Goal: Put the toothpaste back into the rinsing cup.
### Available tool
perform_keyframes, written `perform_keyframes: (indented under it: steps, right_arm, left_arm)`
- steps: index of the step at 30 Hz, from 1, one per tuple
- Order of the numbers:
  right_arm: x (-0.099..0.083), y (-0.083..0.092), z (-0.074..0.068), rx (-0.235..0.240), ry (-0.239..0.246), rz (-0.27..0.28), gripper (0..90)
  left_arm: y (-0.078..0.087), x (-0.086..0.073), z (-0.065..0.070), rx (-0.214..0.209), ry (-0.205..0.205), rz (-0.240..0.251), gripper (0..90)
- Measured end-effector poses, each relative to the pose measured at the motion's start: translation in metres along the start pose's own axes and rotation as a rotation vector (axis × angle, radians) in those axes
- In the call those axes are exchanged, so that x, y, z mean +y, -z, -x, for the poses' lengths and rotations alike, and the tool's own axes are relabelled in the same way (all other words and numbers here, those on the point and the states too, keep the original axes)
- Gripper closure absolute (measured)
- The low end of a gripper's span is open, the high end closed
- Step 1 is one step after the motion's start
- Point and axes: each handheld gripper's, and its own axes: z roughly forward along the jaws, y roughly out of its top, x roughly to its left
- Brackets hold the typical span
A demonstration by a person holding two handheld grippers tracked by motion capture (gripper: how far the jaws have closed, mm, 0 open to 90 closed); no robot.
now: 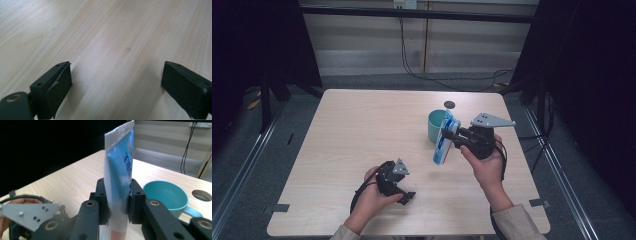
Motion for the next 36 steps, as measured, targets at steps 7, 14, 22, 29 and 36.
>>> perform_keyframes:
  steps: [7, 14, 22, 29, 36]
  right_arm:
    - [0.006, -0.003, 0.004, -0.005, 0.003, -0.003, 74.0]
    - [0.013, -0.005, 0.007, -0.012, 0.005, -0.002, 74.0]
    - [0.022, -0.008, 0.008, -0.018, 0.022, -0.005, 74.0]
    - [0.03, -0.011, 0.009, -0.02, 0.024, -0.007, 74.0]
    - [0.039, -0.014, 0.012, -0.031, 0.02, 0.0, 74.0]
  left_arm:
    - [-0.002, -0.005, -0.001, -0.008, -0.003, 0.048, 5.3]
    - [-0.004, -0.01, -0.001, -0.016, -0.017, 0.085, 0.0]
    - [-0.005, -0.012, -0.002, -0.018, -0.017, 0.112, 0.0]
    - [-0.005, -0.012, -0.002, -0.018, -0.016, 0.112, 0.0]
    - [-0.005, -0.012, -0.001, -0.018, -0.014, 0.111, 0.0]
